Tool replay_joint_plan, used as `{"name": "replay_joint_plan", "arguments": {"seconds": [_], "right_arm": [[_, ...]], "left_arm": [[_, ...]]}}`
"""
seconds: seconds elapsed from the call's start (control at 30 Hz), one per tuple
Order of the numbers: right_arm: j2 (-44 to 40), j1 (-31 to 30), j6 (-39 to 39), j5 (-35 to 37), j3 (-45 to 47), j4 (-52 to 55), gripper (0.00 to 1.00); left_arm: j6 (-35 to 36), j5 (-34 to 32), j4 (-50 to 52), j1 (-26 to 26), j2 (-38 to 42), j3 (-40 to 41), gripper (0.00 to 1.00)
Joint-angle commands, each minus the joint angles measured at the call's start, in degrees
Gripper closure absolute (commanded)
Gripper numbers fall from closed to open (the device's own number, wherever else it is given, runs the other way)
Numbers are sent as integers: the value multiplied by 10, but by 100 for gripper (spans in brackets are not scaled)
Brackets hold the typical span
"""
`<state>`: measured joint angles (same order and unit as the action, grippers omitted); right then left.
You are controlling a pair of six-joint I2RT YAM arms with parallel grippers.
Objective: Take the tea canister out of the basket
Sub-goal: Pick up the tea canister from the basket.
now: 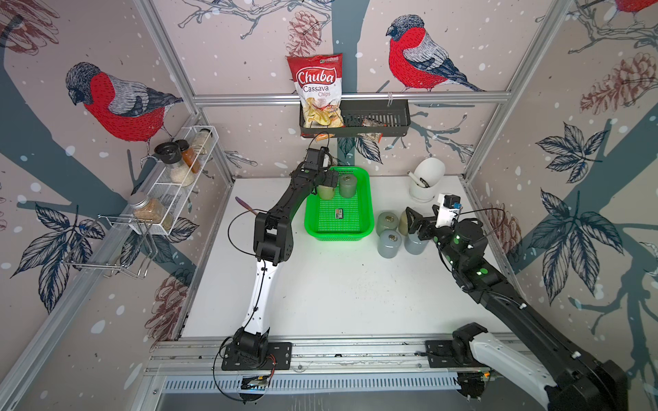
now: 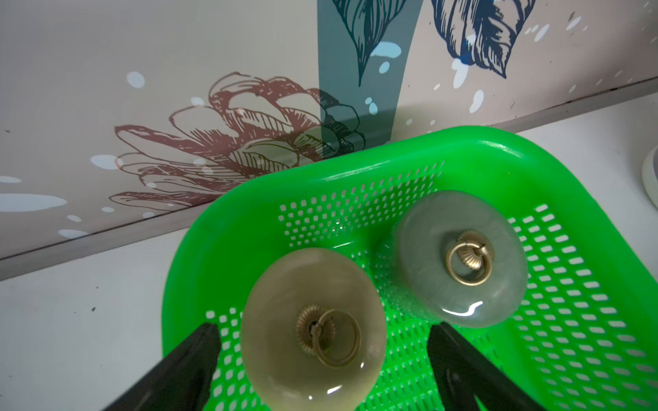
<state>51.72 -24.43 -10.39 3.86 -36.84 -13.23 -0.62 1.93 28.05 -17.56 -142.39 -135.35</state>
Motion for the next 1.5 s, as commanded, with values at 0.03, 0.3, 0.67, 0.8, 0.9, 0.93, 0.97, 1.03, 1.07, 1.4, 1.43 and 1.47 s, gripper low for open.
{"name": "replay_joint_plan", "arguments": {"seconds": [0.03,0.3,0.67,0.8,0.9,0.93,0.97,1.03,1.07,1.4,1.43,1.47], "right_arm": [[1,-2,-1,-6,-4,-25,0],[8,-1,1,-3,-4,-26,0],[30,-1,0,-6,-5,-37,0],[35,-1,0,-7,-6,-40,0],[39,-1,-1,-8,-7,-41,0],[40,-1,-1,-9,-8,-43,0],[41,-1,-1,-9,-8,-42,0],[41,-2,-2,-11,-8,-43,0],[42,-2,-3,-11,-8,-42,0],[45,-7,-8,-18,-9,-45,0],[45,-9,-8,-19,-9,-46,0],[45,-10,-8,-18,-10,-46,0]], "left_arm": [[12,18,-2,1,-9,-4,4],[9,-2,-11,1,-23,-4,4],[11,-15,-25,0,-44,-6,4],[9,-16,-26,1,-52,-9,4],[12,-3,-24,1,-55,-8,5],[12,1,-22,0,-56,-8,6],[12,5,-20,0,-56,-7,7],[12,8,-12,-1,-56,-7,8],[12,6,-9,-2,-56,-7,8],[14,28,-4,-16,-25,64,11],[12,30,-7,-16,-19,76,11],[11,31,-11,-17,-14,86,11]]}}
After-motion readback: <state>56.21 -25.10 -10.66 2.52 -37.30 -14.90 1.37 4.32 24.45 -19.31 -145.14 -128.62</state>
